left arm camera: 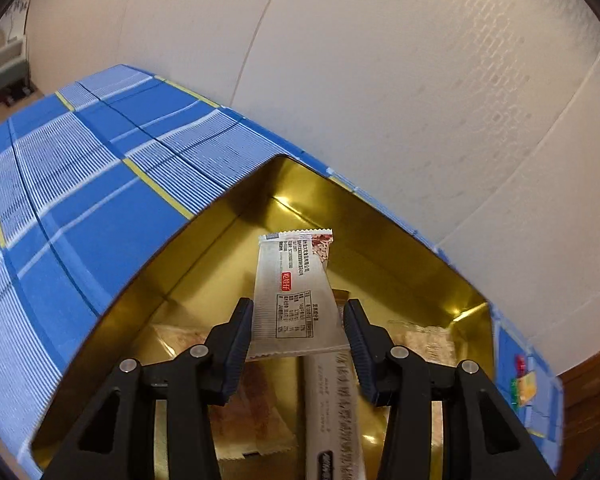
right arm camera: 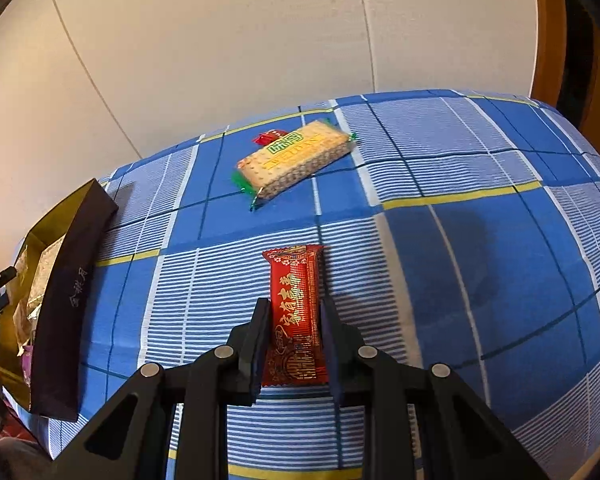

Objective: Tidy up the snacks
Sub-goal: 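Carry the white bar into the gold tray and open the left tool, then lower the red candy packet into the tray and open the right tool, then grasp the green-wrapped WEIDAN cracker packet with the right tool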

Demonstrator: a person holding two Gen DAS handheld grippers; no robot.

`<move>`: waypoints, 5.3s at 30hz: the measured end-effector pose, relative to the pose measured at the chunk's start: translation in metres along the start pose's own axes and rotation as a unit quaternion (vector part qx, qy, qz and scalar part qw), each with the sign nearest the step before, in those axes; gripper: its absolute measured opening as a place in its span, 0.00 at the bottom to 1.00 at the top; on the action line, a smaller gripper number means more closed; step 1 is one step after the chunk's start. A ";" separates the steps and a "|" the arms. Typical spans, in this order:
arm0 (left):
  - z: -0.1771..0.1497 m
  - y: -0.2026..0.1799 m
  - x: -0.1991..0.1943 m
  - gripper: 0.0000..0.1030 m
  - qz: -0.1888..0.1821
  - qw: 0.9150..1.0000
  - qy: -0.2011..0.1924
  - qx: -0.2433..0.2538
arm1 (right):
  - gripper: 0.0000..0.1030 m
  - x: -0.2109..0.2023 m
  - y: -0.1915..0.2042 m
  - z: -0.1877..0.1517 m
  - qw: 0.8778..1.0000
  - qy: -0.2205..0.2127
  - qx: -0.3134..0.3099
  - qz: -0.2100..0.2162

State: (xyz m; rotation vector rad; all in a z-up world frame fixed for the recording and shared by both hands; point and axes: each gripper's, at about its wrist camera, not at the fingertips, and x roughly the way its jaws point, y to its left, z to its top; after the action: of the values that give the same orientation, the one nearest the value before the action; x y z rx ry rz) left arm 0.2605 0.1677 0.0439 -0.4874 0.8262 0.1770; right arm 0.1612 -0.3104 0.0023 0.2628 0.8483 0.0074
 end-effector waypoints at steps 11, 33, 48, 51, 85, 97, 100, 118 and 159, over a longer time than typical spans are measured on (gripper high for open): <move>0.014 0.016 0.036 0.49 -0.016 0.995 0.051 -0.081 | 0.24 0.004 0.009 0.000 1.000 -0.008 -0.016 0.007; -0.013 0.012 -0.031 0.80 0.021 1.000 -0.010 -0.005 | 0.24 -0.003 0.052 -0.004 0.996 -0.038 -0.068 0.052; -0.038 0.011 -0.052 0.80 0.054 0.996 -0.023 0.069 | 0.24 -0.018 0.099 -0.013 0.981 -0.063 -0.123 0.139; -0.039 0.015 -0.049 0.81 0.054 0.996 -0.014 0.067 | 0.24 -0.017 0.112 -0.017 0.976 -0.064 -0.134 0.158; -0.042 0.015 -0.047 0.85 0.037 0.998 -0.014 0.044 | 0.37 -0.013 0.185 -0.042 0.951 -0.060 -0.199 0.228; -0.052 -0.025 -0.056 0.91 0.001 0.995 -0.051 0.088 | 0.41 -0.003 0.076 0.004 0.993 -0.085 -0.014 0.081; -0.053 -0.037 -0.057 0.91 -0.018 0.994 -0.059 0.090 | 0.54 0.011 0.040 0.025 0.996 -0.075 0.050 -0.007; -0.044 -0.038 -0.050 0.92 -0.048 0.996 -0.041 0.056 | 0.81 0.118 0.054 0.138 0.969 0.025 -0.012 -0.245; -0.120 -0.298 0.007 0.98 -0.083 0.958 0.072 0.263 | 0.49 0.008 -0.065 0.026 0.996 -0.002 0.081 -0.036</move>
State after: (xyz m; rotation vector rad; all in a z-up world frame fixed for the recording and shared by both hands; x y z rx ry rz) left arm 0.2862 -0.1512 0.0728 -0.0640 0.9287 -0.2353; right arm 0.1794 -0.3785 -0.0018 0.3841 0.8562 -0.1305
